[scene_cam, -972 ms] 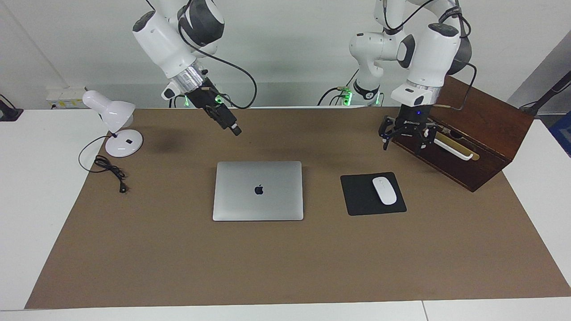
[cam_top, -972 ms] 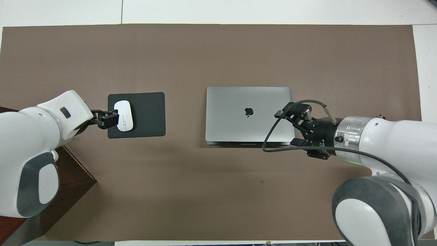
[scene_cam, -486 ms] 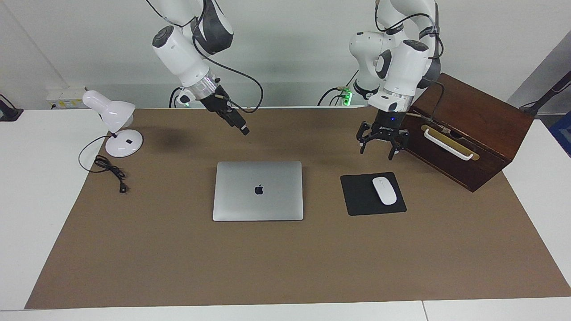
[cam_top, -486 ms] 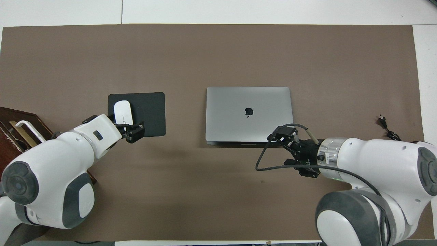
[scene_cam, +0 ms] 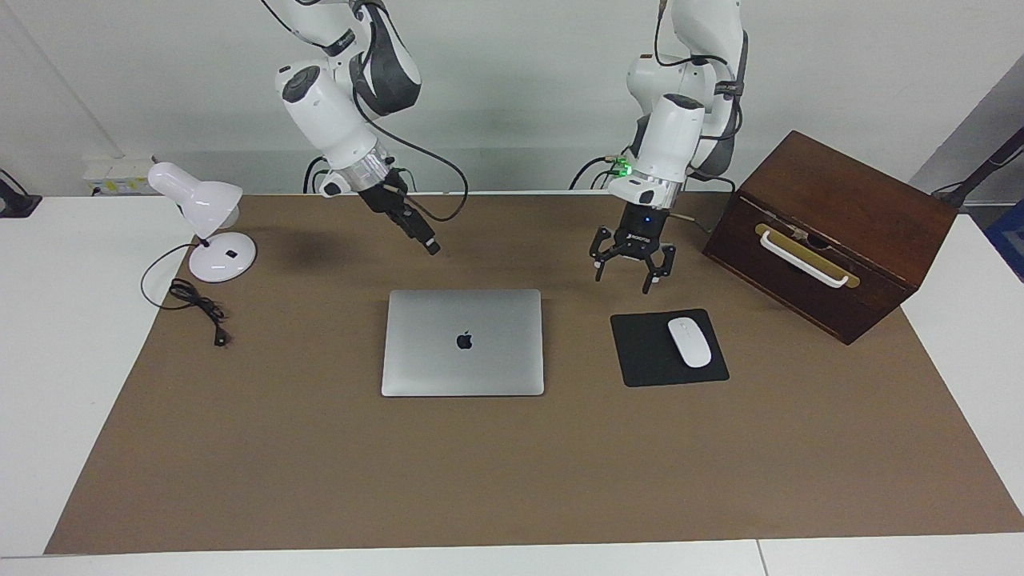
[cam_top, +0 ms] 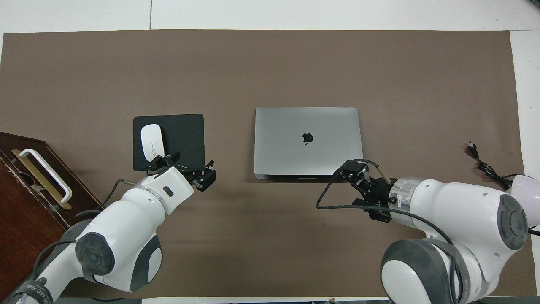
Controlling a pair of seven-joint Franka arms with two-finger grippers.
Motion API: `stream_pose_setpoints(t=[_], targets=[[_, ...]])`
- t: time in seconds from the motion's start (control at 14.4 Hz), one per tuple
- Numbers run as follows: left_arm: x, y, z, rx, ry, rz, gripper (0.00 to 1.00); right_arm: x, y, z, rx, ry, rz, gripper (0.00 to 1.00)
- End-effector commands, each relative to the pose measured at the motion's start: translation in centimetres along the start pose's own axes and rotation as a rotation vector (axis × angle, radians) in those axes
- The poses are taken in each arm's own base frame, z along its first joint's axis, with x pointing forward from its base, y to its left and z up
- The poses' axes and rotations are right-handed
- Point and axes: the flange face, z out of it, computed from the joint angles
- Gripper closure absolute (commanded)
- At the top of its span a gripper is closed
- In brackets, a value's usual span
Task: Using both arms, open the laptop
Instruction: 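Bring both grippers to the near corners of the silver laptop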
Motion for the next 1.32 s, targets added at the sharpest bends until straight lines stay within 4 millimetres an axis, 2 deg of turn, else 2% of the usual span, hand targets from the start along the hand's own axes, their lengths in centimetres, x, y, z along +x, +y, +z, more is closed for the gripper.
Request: stream_pose_setpoints(t=[0.0, 0.07, 0.28, 0.49, 0.97, 1.25], targets=[[-2.3, 1.9, 1.7, -0.021, 0.052, 0.023, 0.0, -0.6, 0.5, 0.4, 0.037, 0.015, 0.01, 0.0], [-3.0, 2.2, 2.1, -0.024, 0.064, 0.026, 0.0, -1.3, 0.3, 1.4, 0.034, 0.014, -0.005, 0.0], [-4.1, 4.6, 3.0, -0.057, 0.088, -0.005, 0.0, -1.2, 0.1, 2.9, 0.049, 0.022, 0.013, 0.0], [-6.5, 6.8, 5.4, -0.082, 0.109, -0.004, 0.0, -1.2, 0.1, 3.7, 0.052, 0.032, 0.011, 0.0], [-6.8, 7.8, 5.5, -0.094, 0.1, 0.03, 0.0, 0.0, 0.3, 6.2, 0.055, 0.079, 0.003, 0.0], [-6.2, 8.4, 5.3, -0.105, 0.115, 0.033, 0.0, 0.8, 0.2, 6.4, 0.09, 0.126, 0.004, 0.0]])
